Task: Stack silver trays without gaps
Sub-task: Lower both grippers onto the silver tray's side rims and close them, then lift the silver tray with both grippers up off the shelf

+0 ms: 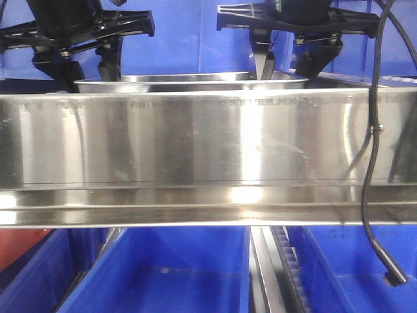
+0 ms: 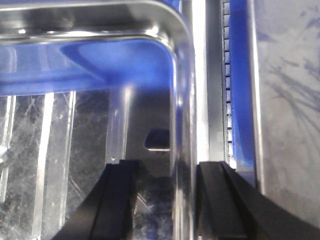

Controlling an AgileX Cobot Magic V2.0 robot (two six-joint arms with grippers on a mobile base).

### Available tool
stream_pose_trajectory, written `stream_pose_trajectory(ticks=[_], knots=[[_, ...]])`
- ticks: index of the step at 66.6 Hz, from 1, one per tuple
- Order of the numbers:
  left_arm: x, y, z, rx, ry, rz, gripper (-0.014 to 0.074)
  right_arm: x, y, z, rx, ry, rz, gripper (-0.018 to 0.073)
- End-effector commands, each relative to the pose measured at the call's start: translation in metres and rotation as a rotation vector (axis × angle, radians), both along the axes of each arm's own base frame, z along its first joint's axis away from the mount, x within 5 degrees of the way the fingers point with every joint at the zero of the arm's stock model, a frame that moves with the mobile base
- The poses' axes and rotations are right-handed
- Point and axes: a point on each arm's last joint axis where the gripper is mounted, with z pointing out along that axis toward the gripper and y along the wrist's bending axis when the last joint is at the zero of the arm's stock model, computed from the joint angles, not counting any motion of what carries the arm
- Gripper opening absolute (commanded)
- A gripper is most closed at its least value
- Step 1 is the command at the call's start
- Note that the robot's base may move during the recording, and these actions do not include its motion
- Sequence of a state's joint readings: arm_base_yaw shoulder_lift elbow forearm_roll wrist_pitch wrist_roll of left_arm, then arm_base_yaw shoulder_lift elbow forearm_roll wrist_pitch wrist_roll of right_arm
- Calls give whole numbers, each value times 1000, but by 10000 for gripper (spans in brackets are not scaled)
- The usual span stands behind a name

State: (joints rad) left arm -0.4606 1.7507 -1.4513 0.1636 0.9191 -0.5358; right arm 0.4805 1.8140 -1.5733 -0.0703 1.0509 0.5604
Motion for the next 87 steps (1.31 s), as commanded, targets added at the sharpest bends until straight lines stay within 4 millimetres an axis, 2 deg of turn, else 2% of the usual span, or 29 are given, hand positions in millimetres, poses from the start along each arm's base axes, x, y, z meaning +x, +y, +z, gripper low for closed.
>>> stream_pose_trajectory(ticks=[1,10,19,26,29,33,42,53,61,74,84,87], knots=[[-1,-2,-5,10,26,-6,170,1,0,4,6,-24,3,193],[-1,-2,-5,10,26,-6,170,1,0,4,6,-24,3,186],[-1,-2,-5,8,31,-4,163,1,0,4,6,-24,3,118],[-2,-2,-6,12,39,-3,106,1,0,4,6,-24,3,28],[-2,-2,-6,14,43,-2,38,1,0,4,6,-24,3,-9],[-2,-1,-6,16,47,-2,-33,2,0,4,9,-29,3,-5],[-4,-2,-3,11,62,-6,-10,2,1,5,12,-36,3,-6],[-9,-1,23,-8,18,-17,-10,0,0,13,2,-71,14,1],[-21,-2,47,-31,-42,-35,-10,-8,0,34,-14,-166,27,3],[-46,-5,80,-83,-126,-65,-10,-36,-3,80,-9,-318,0,3],[-66,-4,105,-97,-211,-45,-10,-57,-6,103,27,-360,11,3],[-73,-3,111,-90,-238,-32,-10,-62,-7,105,23,-357,14,3]])
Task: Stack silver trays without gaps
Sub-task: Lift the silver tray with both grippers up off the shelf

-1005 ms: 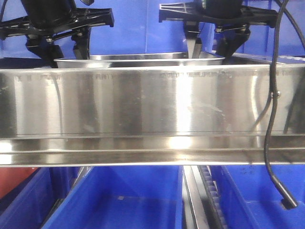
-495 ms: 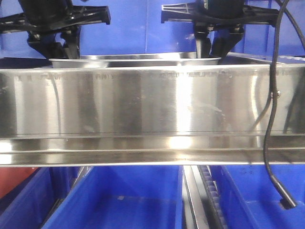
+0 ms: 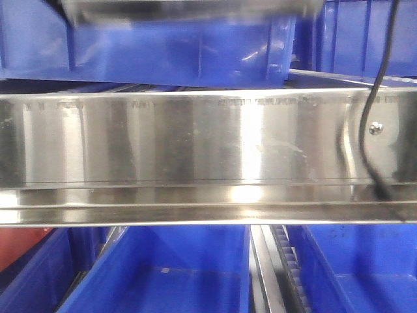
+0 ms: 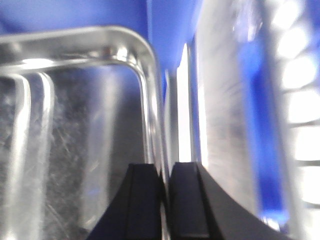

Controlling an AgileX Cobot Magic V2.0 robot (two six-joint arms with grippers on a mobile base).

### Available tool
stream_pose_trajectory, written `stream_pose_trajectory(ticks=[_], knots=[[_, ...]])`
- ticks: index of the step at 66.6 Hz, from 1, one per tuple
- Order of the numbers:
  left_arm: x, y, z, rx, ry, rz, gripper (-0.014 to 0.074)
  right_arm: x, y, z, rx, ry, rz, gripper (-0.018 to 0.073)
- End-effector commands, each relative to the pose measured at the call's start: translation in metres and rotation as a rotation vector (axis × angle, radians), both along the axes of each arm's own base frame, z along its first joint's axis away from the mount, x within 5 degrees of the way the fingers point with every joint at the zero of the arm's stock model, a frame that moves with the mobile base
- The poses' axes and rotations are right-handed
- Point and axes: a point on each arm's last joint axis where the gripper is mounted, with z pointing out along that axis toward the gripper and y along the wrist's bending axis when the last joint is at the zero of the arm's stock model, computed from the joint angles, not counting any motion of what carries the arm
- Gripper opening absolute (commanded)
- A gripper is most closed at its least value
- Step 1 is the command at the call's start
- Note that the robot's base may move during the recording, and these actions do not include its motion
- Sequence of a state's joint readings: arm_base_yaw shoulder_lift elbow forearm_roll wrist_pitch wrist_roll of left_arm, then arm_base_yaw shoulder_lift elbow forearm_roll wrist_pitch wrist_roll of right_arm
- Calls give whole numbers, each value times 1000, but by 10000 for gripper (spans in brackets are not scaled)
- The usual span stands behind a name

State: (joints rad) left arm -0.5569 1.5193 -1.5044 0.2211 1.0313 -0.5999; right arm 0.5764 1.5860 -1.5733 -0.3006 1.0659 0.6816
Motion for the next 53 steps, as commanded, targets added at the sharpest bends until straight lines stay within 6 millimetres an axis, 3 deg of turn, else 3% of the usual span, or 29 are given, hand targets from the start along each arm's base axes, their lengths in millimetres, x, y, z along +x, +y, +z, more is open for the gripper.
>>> stream_pose_trajectory(ticks=[1,11,17,30,38,53], knots=[[-16,-3,18,-16,-70,-9,-10,-15,2,19,51,-67,31,3],[-41,-6,30,-18,-105,1,-10,-38,2,11,53,-53,20,3],[-57,-8,26,-23,-110,0,-10,-57,2,4,16,-81,3,3],[-87,-9,0,-5,-86,19,-10,-98,-1,-5,55,-78,27,3],[-107,-9,-8,-23,-88,18,-10,-119,-5,-20,77,-63,23,3],[-132,-12,-26,-31,-64,-2,-10,-143,-8,-35,5,-64,5,3]])
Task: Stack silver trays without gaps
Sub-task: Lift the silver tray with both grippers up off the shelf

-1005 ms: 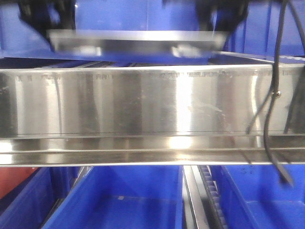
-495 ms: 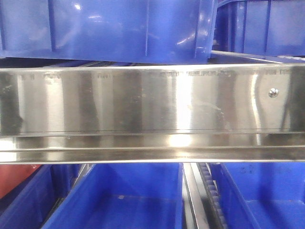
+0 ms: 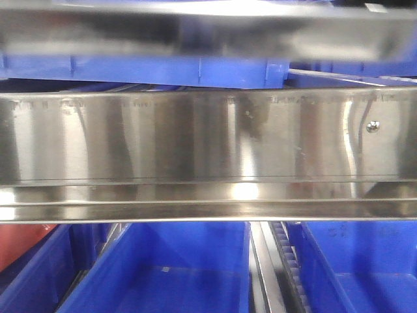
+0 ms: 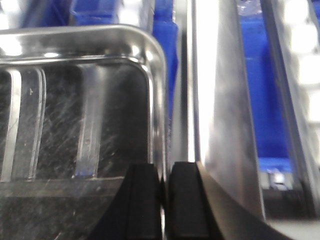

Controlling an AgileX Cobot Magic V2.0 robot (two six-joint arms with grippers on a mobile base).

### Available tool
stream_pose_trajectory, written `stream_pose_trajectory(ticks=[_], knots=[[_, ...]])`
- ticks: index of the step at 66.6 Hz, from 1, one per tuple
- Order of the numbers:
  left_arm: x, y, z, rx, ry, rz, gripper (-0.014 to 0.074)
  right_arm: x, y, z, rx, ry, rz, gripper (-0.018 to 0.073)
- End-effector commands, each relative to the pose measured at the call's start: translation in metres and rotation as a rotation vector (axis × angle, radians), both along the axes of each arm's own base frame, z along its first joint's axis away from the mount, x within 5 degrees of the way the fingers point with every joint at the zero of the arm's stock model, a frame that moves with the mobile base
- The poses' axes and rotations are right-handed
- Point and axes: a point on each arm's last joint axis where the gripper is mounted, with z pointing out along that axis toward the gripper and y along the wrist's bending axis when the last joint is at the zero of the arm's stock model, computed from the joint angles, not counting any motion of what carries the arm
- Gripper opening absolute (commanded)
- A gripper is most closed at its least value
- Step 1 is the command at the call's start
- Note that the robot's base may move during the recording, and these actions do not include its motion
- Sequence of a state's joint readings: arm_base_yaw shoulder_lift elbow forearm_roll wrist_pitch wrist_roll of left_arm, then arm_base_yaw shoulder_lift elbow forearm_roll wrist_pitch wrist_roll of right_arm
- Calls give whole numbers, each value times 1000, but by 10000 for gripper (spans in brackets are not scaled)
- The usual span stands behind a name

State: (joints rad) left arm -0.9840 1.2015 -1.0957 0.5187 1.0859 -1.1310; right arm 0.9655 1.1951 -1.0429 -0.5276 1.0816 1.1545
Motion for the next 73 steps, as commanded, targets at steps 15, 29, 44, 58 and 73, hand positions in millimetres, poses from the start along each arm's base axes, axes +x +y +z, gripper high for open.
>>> stream_pose_trajectory(ticks=[15,29,44,58,73], knots=[[-7,-4,0,-27,-32,-35,-10,-6,0,4,3,-56,-5,3],[-7,-4,0,-27,-32,-35,-10,-6,0,4,3,-56,-5,3],[-7,-4,0,-26,-33,-35,-10,-6,0,4,3,-56,-5,3],[-7,-4,0,-26,-33,-35,-10,-5,1,4,11,-60,1,3],[-7,-4,0,-26,-33,-35,-10,-5,1,4,11,-60,1,3]])
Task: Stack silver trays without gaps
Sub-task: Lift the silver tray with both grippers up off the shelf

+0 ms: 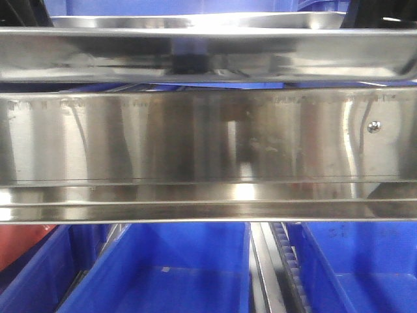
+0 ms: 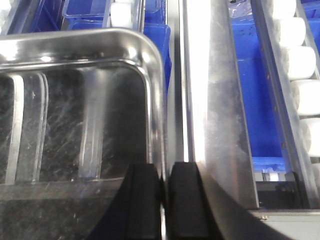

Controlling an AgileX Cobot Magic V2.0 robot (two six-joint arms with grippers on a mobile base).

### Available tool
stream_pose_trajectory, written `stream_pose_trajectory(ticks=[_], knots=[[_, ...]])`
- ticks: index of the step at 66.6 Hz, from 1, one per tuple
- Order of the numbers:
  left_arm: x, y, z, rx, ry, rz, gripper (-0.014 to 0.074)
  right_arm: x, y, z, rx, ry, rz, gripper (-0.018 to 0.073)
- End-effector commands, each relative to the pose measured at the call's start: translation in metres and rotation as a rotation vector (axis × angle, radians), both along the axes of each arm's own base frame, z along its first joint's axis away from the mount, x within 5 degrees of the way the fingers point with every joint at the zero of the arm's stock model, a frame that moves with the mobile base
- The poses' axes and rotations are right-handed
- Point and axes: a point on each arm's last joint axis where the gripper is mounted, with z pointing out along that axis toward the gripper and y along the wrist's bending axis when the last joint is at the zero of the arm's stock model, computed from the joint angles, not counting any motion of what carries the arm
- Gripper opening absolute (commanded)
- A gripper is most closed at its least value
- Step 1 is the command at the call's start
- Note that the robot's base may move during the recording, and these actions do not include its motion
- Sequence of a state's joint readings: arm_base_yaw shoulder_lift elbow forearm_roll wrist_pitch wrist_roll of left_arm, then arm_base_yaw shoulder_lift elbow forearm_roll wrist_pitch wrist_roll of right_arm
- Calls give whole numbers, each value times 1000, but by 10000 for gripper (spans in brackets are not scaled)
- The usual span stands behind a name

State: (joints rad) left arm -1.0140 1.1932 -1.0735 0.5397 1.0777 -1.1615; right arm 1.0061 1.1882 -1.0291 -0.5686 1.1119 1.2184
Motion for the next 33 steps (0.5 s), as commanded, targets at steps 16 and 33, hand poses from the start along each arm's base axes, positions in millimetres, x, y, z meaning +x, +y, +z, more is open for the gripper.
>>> stream_pose_trajectory(ticks=[16,33], knots=[[-2,-2,3,-24,-23,-24,-10,1,1,6,23,-49,25,3],[-2,-2,3,-24,-23,-24,-10,1,1,6,24,-50,26,3]])
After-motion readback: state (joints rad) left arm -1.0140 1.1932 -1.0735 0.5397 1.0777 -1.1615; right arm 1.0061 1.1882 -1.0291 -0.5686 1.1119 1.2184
